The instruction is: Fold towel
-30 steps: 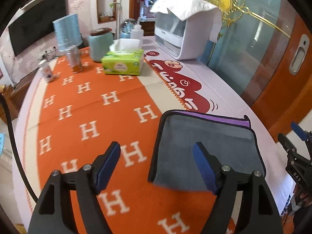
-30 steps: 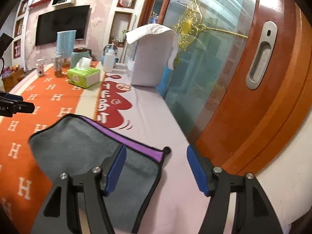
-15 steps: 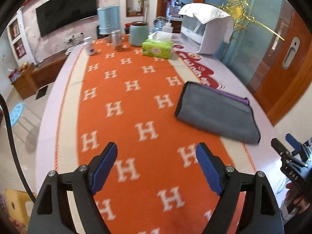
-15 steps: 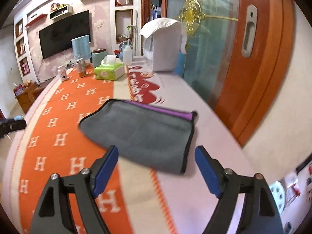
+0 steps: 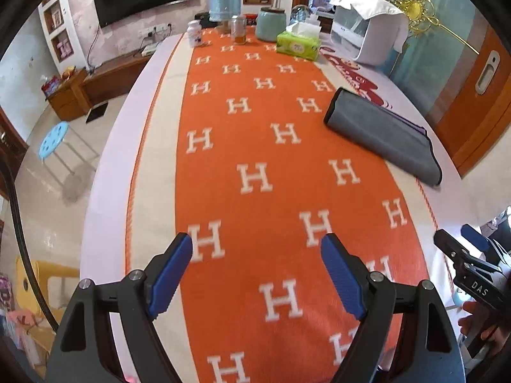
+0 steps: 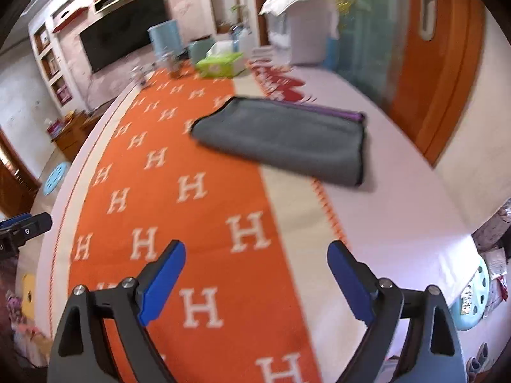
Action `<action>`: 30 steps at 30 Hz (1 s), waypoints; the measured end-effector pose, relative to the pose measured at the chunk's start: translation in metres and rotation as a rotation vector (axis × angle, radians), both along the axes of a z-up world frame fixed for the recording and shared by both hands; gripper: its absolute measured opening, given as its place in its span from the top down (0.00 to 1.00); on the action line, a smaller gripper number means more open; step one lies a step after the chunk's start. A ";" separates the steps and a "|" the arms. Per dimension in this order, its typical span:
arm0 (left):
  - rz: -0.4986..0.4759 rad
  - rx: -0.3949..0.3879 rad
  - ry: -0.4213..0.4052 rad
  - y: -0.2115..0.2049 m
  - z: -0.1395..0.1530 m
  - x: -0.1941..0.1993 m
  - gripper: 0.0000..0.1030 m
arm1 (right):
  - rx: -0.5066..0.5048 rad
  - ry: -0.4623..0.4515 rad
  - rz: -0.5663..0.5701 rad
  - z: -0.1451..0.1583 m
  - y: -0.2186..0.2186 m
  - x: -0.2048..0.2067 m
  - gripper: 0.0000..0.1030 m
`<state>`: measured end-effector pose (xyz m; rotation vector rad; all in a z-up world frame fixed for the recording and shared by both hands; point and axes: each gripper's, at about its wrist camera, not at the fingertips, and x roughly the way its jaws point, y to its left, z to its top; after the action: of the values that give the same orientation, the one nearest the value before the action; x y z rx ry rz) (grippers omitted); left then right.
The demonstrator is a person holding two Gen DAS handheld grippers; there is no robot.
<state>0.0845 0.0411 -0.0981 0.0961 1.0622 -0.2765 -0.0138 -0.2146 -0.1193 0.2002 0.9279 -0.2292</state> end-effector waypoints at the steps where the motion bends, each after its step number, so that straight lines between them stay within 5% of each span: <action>1: 0.007 0.000 0.009 0.004 -0.002 -0.005 0.21 | 0.009 0.010 0.010 -0.001 0.003 0.000 0.11; 13: 0.155 -0.045 0.073 0.017 0.005 -0.028 0.21 | 0.135 0.125 0.192 -0.003 0.030 0.004 0.11; 30: 0.191 -0.127 0.109 -0.004 0.073 -0.065 0.13 | 0.206 0.140 0.298 0.100 0.026 -0.036 0.10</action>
<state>0.0199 0.0376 -0.0255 -0.1348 1.1503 -0.1772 -0.0494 -0.1884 -0.0194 0.2347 1.1076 0.1297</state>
